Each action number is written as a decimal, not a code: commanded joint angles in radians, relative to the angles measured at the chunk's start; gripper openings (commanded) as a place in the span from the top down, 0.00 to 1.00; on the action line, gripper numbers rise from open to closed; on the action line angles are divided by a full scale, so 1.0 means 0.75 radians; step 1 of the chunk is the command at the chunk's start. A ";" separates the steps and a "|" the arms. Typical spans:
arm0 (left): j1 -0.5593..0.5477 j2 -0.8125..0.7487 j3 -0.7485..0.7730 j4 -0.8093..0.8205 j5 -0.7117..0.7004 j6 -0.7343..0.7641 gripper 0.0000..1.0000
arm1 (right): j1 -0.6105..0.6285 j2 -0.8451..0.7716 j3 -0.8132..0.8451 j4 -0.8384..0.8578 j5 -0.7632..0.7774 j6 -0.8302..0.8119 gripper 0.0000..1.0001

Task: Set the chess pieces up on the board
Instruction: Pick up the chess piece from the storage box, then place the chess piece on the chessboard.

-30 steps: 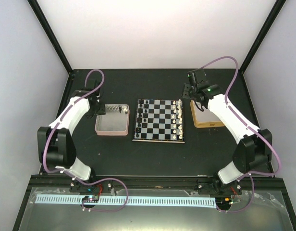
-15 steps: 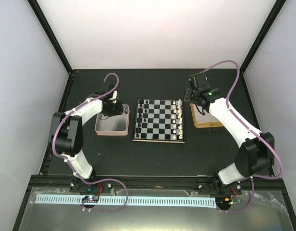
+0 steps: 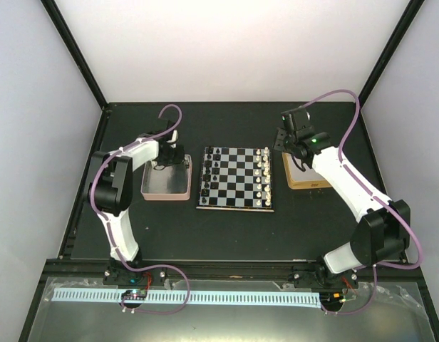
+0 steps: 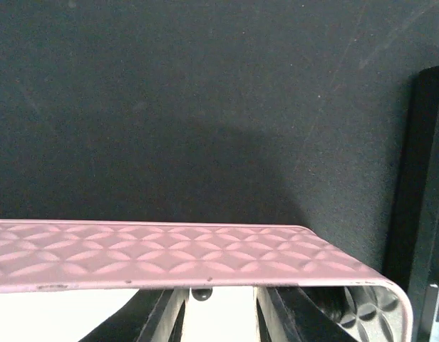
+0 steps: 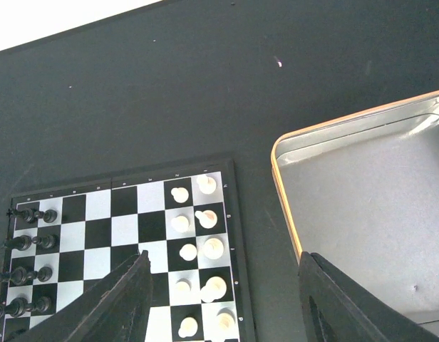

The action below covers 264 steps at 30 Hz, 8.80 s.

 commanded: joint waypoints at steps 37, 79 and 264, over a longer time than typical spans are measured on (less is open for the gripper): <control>-0.041 -0.368 -0.125 -0.124 0.466 0.190 0.94 | -0.005 0.125 0.123 0.106 -1.033 -0.122 0.28; -0.515 -0.529 -0.082 0.424 0.488 0.028 0.46 | -0.012 0.240 -0.170 0.947 -1.834 0.900 0.94; -0.624 -0.162 0.187 -0.541 -0.047 0.086 0.63 | -0.143 -0.089 0.001 -0.039 -0.599 0.285 0.34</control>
